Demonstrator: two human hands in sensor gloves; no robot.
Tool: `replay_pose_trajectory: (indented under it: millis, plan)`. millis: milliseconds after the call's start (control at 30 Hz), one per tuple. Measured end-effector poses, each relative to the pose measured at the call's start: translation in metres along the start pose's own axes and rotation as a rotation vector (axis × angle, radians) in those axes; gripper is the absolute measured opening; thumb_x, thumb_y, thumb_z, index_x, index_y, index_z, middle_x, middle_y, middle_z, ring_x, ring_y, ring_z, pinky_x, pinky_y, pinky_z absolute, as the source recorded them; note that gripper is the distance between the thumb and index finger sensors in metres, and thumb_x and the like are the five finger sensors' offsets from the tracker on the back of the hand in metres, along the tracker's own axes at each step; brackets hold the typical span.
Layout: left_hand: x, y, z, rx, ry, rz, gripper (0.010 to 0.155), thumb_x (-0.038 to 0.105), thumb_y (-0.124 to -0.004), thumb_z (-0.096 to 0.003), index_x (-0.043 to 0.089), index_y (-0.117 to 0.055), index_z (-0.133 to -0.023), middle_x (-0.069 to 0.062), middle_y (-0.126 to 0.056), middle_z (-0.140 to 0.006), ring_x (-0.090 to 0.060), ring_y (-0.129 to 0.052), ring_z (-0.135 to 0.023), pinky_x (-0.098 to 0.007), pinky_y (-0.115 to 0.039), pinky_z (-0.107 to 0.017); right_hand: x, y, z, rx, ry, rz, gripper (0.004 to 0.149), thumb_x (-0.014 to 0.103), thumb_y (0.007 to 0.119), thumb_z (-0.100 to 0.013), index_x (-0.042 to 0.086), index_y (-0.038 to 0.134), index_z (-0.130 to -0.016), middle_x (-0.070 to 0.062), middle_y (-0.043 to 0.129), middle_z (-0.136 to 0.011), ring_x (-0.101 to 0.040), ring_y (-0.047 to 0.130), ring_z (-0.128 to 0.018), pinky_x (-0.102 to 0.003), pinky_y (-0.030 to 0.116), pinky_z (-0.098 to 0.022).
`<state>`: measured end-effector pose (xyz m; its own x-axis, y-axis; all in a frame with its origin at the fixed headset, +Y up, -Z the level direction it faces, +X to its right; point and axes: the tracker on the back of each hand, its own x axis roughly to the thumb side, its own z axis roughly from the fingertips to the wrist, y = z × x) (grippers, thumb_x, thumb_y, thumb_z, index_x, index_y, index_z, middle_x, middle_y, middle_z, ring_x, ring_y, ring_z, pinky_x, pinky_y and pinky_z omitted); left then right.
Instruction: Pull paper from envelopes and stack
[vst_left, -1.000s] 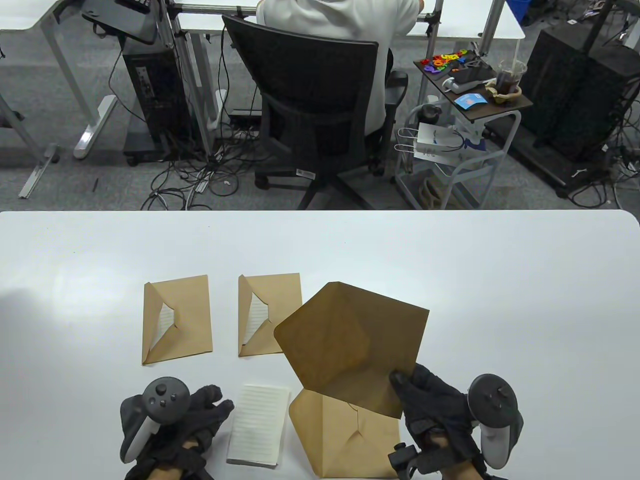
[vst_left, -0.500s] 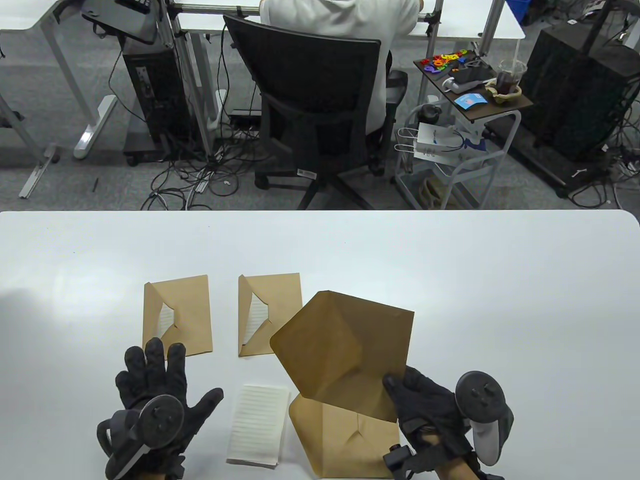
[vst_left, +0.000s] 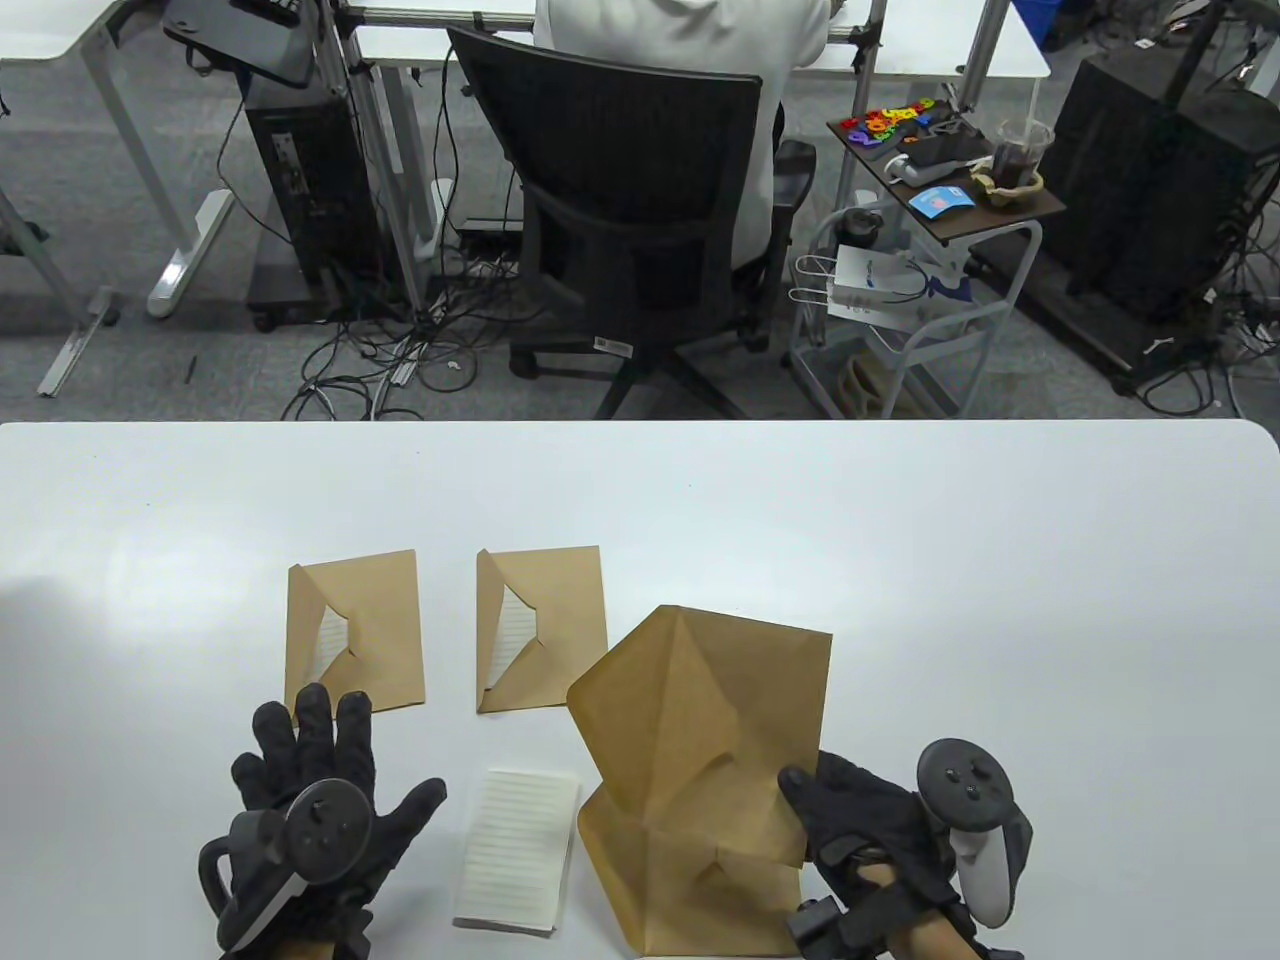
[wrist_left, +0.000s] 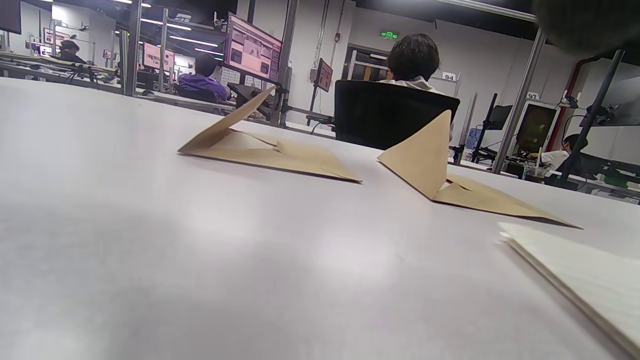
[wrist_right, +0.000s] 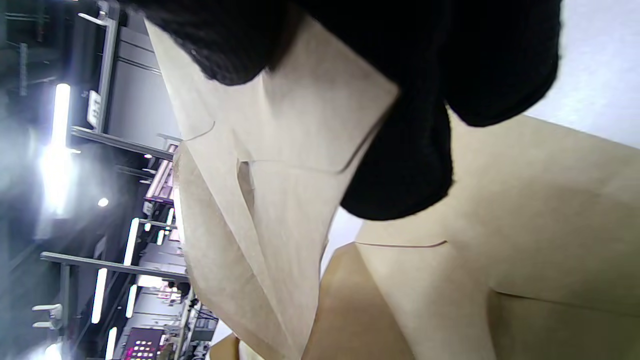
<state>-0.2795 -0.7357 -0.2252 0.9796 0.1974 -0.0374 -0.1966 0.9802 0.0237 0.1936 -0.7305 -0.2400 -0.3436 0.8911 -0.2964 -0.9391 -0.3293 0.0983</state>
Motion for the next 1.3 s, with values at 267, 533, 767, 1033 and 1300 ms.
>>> replay_pose_trajectory:
  millis: [267, 533, 767, 1033, 1300]
  plan:
    - [0.000, 0.000, 0.000, 0.013, 0.001, -0.023, 0.107, 0.083, -0.068, -0.0445, 0.024, -0.021, -0.120, -0.011, -0.015, -0.123, -0.052, -0.010, -0.112, -0.076, -0.025, -0.072, -0.006, 0.003, -0.001, 0.102, 0.131, 0.093, 0.044, 0.031, 0.078, -0.043, 0.006, 0.087, -0.077, -0.014, 0.108, -0.053, -0.030, 0.112, -0.033, -0.052, 0.087, -0.037]
    - [0.002, -0.004, 0.001, -0.004, 0.000, -0.015, 0.107, 0.082, -0.068, -0.0448, 0.023, -0.019, -0.119, -0.011, -0.015, -0.123, -0.052, -0.011, -0.112, -0.076, -0.025, -0.072, -0.018, 0.020, -0.003, 0.133, 0.205, 0.172, 0.044, 0.032, 0.078, -0.043, 0.004, 0.088, -0.075, -0.013, 0.111, -0.045, -0.029, 0.113, -0.026, -0.051, 0.089, -0.033]
    - [0.001, -0.003, 0.001, -0.007, 0.008, -0.012, 0.107, 0.082, -0.068, -0.0451, 0.022, -0.019, -0.119, -0.011, -0.016, -0.123, -0.052, -0.012, -0.112, -0.075, -0.025, -0.073, -0.018, 0.029, -0.002, 0.058, 0.211, 0.374, 0.044, 0.032, 0.079, -0.043, 0.003, 0.088, -0.075, -0.013, 0.112, -0.043, -0.030, 0.113, -0.025, -0.052, 0.089, -0.033]
    - [-0.002, 0.000, 0.001, -0.004, 0.012, 0.014, 0.107, 0.081, -0.068, -0.0453, 0.022, -0.020, -0.119, -0.011, -0.017, -0.123, -0.053, -0.013, -0.112, -0.075, -0.026, -0.073, -0.020, 0.033, -0.005, 0.015, 0.233, 0.507, 0.047, 0.034, 0.082, -0.043, 0.002, 0.088, -0.076, -0.013, 0.112, -0.041, -0.030, 0.113, -0.023, -0.052, 0.089, -0.033]
    - [-0.006, 0.005, 0.003, 0.007, 0.014, 0.038, 0.106, 0.081, -0.068, -0.0455, 0.021, -0.021, -0.120, -0.012, -0.017, -0.123, -0.053, -0.014, -0.112, -0.075, -0.026, -0.073, -0.017, 0.035, -0.003, -0.068, 0.243, 0.651, 0.050, 0.036, 0.084, -0.042, 0.000, 0.087, -0.076, -0.014, 0.112, -0.042, -0.032, 0.113, -0.023, -0.053, 0.088, -0.033]
